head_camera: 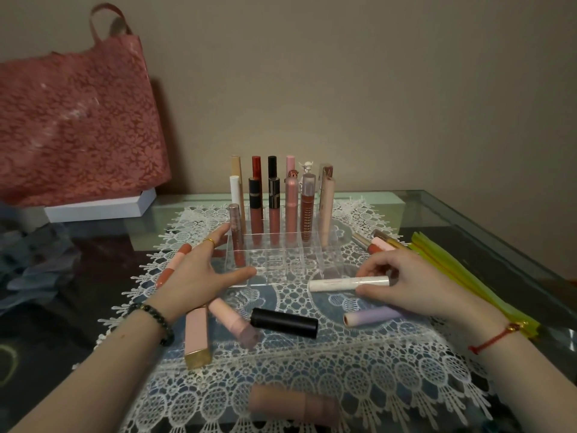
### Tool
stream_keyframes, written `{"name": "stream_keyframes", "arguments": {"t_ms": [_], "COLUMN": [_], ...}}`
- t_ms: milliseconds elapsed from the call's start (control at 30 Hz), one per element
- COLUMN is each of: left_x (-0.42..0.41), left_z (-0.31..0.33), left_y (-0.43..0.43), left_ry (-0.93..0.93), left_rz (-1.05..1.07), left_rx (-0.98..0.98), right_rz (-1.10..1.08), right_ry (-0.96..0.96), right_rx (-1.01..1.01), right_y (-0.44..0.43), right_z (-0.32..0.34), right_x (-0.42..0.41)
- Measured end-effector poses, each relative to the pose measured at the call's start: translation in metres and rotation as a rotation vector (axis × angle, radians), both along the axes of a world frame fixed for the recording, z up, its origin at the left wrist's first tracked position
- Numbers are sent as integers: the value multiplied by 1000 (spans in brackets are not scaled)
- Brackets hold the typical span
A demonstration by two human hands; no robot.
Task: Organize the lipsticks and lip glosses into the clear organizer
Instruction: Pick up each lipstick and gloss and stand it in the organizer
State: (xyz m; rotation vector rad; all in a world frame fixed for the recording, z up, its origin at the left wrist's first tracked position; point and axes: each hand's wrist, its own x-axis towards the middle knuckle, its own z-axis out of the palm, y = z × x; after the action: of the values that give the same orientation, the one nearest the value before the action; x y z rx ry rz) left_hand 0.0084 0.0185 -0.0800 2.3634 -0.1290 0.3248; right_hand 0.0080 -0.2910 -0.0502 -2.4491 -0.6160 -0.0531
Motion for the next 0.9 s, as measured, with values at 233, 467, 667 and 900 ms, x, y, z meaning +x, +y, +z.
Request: {"name": "stream_keyframes", "arguments": {"t_ms": [233,467,667,900], "left_x": [-2,-4,-2,-2], "left_z": [2,2,0,-1], "left_y": [0,-2,-1,-1], "left_ry": [-11,-22,-28,-46], "left_rz": [-18,-37,-55,-62], "left_rx": [-31,-78,-94,-118], "right_rz": [-21,-45,-69,-129], "right_ry": [-17,-113,-209,-237], "right_rx": [368,726,759,723], "right_y": [14,50,97,139], "right_z": [5,27,43,43], "right_x": [-7,-2,9,22]}}
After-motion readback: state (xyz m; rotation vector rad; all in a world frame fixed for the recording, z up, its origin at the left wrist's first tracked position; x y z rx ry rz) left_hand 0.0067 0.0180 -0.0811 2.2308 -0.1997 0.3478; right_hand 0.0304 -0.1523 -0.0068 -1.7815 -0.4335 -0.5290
